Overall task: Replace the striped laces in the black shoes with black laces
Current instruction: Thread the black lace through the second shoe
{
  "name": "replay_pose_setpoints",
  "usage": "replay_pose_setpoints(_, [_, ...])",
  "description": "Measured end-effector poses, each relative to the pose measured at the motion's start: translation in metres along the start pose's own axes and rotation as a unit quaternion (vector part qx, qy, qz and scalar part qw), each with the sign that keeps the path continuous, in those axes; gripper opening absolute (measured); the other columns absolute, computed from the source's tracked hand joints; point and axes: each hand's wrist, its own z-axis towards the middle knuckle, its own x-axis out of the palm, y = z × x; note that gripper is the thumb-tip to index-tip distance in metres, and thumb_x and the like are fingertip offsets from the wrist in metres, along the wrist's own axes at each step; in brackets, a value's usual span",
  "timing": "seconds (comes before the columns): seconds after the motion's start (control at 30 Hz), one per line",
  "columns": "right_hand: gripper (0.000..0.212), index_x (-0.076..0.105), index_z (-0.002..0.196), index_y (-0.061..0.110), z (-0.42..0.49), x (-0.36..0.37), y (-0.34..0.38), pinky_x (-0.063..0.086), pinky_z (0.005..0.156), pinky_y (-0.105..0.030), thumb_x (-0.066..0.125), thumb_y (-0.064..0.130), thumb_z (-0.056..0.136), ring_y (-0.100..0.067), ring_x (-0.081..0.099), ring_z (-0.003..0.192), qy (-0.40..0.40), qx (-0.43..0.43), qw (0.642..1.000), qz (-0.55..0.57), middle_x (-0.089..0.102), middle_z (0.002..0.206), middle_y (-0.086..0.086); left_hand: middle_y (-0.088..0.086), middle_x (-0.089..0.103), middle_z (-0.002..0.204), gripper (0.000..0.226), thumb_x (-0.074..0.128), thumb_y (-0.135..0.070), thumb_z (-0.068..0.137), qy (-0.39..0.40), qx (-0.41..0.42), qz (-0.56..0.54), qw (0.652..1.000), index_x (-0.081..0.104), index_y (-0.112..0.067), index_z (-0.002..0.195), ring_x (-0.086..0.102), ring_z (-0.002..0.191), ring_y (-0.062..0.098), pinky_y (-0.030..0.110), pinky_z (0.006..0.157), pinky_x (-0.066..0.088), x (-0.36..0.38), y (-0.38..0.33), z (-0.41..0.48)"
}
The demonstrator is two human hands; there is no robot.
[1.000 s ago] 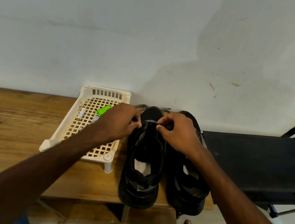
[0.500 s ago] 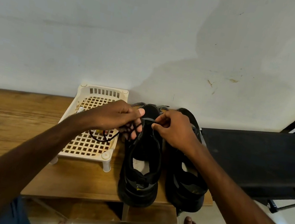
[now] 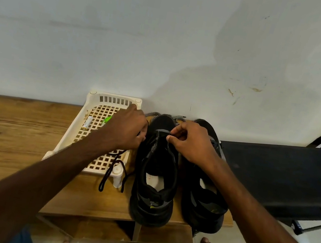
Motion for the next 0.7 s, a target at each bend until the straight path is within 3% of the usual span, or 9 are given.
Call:
replay_pose_setpoints(0.07, [0.020, 0.074, 0.105, 0.016, 0.000, 0.000, 0.000, 0.045, 0.070, -0.007, 0.079, 0.027, 0.090, -0.004, 0.067, 0.086, 0.001, 0.000, 1.000, 0.003, 0.073, 0.094, 0.005, 0.006, 0.069, 0.095, 0.021, 0.057, -0.029, 0.094, 0.016, -0.024, -0.041, 0.999, 0.070, -0.015, 0.087, 0.055, 0.100, 0.022, 0.040, 0.087, 0.048, -0.004, 0.004, 0.002])
replay_pose_setpoints(0.17, [0.020, 0.074, 0.107, 0.015, 0.000, -0.002, 0.000, 0.049, 0.073, -0.011, 0.078, 0.026, 0.091, -0.003, 0.066, 0.086, 0.007, -0.004, 1.000, -0.001, 0.072, 0.095, 0.006, 0.007, 0.069, 0.069, 0.039, 0.050, -0.022, 0.100, 0.030, -0.058, -0.291, 0.954, 0.065, -0.010, 0.067, 0.056, 0.063, 0.016, 0.033, 0.073, 0.045, -0.019, 0.007, 0.006])
replay_pose_setpoints(0.23, [0.017, 0.075, 0.106, 0.014, -0.003, -0.004, 0.004, 0.056, 0.082, -0.019, 0.078, 0.022, 0.090, -0.003, 0.066, 0.086, -0.019, -0.030, 0.999, 0.004, 0.072, 0.095, 0.006, 0.002, 0.061, 0.060, 0.043, 0.053, -0.022, 0.103, -0.011, -0.043, -0.476, 0.878, 0.060, -0.012, 0.061, 0.051, 0.055, 0.012, 0.028, 0.069, 0.047, -0.032, 0.005, 0.005])
replay_pose_setpoints(0.3, [0.009, 0.077, 0.101, 0.015, -0.006, -0.008, 0.012, 0.057, 0.087, -0.023, 0.076, 0.017, 0.092, -0.004, 0.069, 0.087, -0.067, -0.084, 0.993, 0.055, 0.075, 0.094, 0.008, 0.001, 0.062, 0.067, 0.034, 0.056, -0.029, 0.103, -0.042, -0.028, -0.622, 0.782, 0.070, -0.013, 0.077, 0.048, 0.056, 0.009, 0.019, 0.058, 0.043, -0.042, 0.000, 0.001])
replay_pose_setpoints(0.4, [0.017, 0.077, 0.106, 0.011, -0.010, -0.013, 0.027, 0.060, 0.086, -0.030, 0.061, 0.014, 0.102, -0.014, 0.075, 0.096, -0.028, -0.099, 0.947, 0.306, 0.079, 0.100, -0.001, 0.003, 0.073, 0.089, 0.021, 0.061, -0.020, 0.100, -0.044, -0.006, -0.738, 0.674, 0.075, -0.013, 0.113, 0.054, 0.063, 0.009, 0.017, 0.052, 0.044, -0.046, -0.008, -0.002])
replay_pose_setpoints(0.47, [0.031, 0.072, 0.117, 0.002, -0.013, -0.016, 0.036, 0.057, 0.094, -0.044, 0.047, 0.018, 0.108, -0.029, 0.074, 0.106, 0.043, -0.047, 0.881, 0.469, 0.077, 0.110, -0.014, 0.008, 0.077, 0.105, 0.028, 0.063, -0.013, 0.098, -0.073, 0.001, -0.732, 0.678, 0.069, -0.015, 0.126, 0.059, 0.065, 0.009, 0.017, 0.054, 0.049, -0.044, -0.013, 0.000])
replay_pose_setpoints(0.53, [0.041, 0.067, 0.124, 0.000, -0.017, -0.017, 0.038, 0.053, 0.101, -0.050, 0.041, 0.029, 0.110, -0.035, 0.072, 0.109, 0.095, -0.006, 0.848, 0.521, 0.075, 0.112, -0.019, 0.009, 0.077, 0.112, 0.040, 0.066, -0.011, 0.096, -0.102, -0.003, -0.710, 0.697, 0.063, -0.018, 0.135, 0.063, 0.065, 0.010, 0.018, 0.052, 0.050, -0.040, -0.014, 0.003])
replay_pose_setpoints(0.63, [0.037, 0.070, 0.121, 0.002, -0.020, -0.018, 0.036, 0.056, 0.093, -0.041, 0.052, 0.031, 0.107, -0.023, 0.072, 0.088, 0.131, -0.016, 0.870, 0.476, 0.074, 0.091, -0.008, 0.007, 0.077, 0.112, 0.055, 0.072, -0.017, 0.093, -0.101, -0.020, -0.685, 0.721, 0.053, -0.026, 0.144, 0.057, 0.053, 0.008, 0.015, 0.044, 0.042, -0.034, -0.008, 0.008])
replay_pose_setpoints(0.7, [0.031, 0.076, 0.112, 0.004, -0.018, -0.020, 0.033, 0.058, 0.078, -0.027, 0.059, 0.029, 0.104, -0.013, 0.062, 0.068, 0.119, -0.013, 0.882, 0.455, 0.062, 0.070, 0.001, 0.007, 0.077, 0.113, 0.057, 0.074, -0.022, 0.091, -0.104, -0.061, -0.700, 0.704, 0.052, -0.024, 0.143, 0.051, 0.048, 0.006, 0.014, 0.042, 0.038, -0.031, -0.001, 0.012])
